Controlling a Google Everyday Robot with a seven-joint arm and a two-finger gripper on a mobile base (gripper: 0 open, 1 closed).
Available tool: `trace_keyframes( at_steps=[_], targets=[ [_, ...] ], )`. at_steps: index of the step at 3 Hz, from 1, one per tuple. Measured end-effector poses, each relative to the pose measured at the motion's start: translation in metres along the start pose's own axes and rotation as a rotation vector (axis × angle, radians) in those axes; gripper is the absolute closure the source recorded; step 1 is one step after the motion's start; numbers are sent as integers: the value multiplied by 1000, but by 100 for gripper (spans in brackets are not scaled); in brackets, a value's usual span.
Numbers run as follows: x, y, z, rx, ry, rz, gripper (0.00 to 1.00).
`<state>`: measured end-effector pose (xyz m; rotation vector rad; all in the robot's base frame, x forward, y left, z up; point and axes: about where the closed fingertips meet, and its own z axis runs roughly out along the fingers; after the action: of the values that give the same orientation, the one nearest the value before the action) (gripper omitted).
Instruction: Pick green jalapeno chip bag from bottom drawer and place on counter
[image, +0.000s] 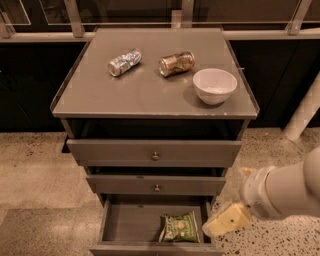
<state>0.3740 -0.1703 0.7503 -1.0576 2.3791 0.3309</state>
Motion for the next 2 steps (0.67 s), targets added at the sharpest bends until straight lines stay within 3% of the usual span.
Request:
trace_keyframes(
  at_steps=[1,2],
  targets=[
    [33,10,57,-2,21,78,0],
    [35,5,61,28,6,89,0]
  ],
)
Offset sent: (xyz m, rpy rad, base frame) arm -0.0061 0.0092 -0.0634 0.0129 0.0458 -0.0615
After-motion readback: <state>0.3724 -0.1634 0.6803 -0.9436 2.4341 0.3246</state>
